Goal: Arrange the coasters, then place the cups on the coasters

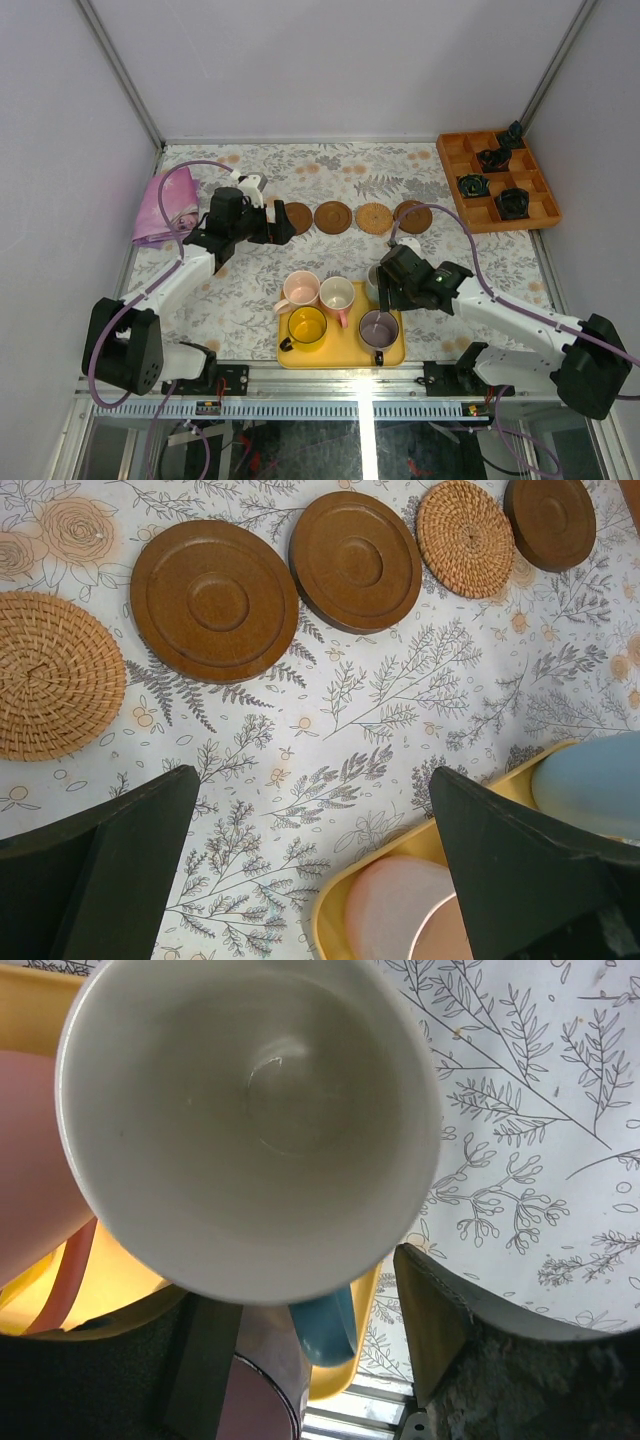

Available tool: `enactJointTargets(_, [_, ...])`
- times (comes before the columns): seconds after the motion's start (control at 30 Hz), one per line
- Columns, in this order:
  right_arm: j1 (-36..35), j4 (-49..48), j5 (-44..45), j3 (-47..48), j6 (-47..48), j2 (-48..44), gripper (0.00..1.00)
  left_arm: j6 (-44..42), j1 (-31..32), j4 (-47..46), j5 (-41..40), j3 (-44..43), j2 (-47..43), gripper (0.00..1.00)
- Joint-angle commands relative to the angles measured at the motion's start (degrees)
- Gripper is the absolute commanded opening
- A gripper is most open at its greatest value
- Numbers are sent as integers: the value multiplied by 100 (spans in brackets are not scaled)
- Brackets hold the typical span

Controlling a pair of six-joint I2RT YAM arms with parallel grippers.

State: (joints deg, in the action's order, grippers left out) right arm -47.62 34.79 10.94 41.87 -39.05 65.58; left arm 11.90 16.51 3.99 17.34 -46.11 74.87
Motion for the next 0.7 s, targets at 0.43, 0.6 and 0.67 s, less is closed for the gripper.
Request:
enactJointTargets(0.43, [-42, -263, 90, 107, 46, 286, 7, -39, 10, -81, -209, 49, 47, 100])
enactJointTargets(0.6, [-45, -264, 225, 229, 184, 256, 0, -30, 6, -68, -216, 58, 20, 100])
enactJointTargets(0.67, [-44, -226, 454, 354, 304, 205, 0, -37, 14, -74, -231, 54, 12, 100])
